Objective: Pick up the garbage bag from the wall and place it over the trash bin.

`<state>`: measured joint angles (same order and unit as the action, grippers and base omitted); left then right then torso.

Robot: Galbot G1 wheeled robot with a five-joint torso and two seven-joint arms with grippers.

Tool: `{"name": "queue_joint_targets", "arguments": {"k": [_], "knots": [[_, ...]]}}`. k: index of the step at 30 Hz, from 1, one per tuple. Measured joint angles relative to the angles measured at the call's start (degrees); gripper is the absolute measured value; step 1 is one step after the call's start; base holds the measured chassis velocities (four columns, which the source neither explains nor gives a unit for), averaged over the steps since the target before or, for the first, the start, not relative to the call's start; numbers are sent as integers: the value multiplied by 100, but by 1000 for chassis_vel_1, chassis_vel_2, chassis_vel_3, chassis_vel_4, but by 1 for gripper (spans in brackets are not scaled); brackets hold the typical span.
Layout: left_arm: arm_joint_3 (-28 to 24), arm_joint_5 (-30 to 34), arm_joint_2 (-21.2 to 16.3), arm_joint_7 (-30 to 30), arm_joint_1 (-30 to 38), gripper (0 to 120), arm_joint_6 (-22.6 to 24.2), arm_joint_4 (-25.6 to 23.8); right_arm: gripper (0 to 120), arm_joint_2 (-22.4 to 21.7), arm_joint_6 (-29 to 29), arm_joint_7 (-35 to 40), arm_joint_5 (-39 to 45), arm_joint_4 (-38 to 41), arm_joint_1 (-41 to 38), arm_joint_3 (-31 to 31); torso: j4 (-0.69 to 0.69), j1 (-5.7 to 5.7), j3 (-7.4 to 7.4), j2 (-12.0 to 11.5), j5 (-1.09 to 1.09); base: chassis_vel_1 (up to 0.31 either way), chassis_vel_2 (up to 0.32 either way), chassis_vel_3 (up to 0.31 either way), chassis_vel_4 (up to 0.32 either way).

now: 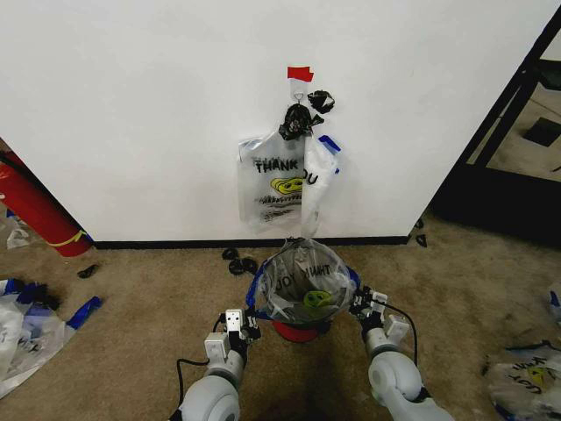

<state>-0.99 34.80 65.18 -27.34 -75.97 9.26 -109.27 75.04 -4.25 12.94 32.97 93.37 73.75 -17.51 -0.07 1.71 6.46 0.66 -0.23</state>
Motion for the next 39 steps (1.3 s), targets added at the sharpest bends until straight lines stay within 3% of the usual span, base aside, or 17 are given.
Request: {"name": "queue_joint_targets", "arguments": {"k": [18, 24, 30, 39], "knots": [[10, -66, -3, 119, 3, 0, -13, 164, 0, 33, -57, 6, -79, -289, -61, -31, 0, 0, 0, 0, 0, 0, 0, 0, 0], [55, -136, -30, 146, -103, 0, -21, 44, 0, 26, 206, -34, -234, -249, 34, -46, 0, 0, 0, 0, 0, 0, 0, 0, 0], [243, -561, -258, 159, -353, 22, -26, -405, 22, -75, 939, -209, -882, 117, 423, -211, 0, 0, 0, 0, 0, 0, 0, 0, 0], [584, -689, -540, 126, -729, 51, -12, -890, 50, -215, 1248, -301, -1029, 511, 814, -498, 0, 0, -1, 0, 0, 0, 0, 0, 0]]}}
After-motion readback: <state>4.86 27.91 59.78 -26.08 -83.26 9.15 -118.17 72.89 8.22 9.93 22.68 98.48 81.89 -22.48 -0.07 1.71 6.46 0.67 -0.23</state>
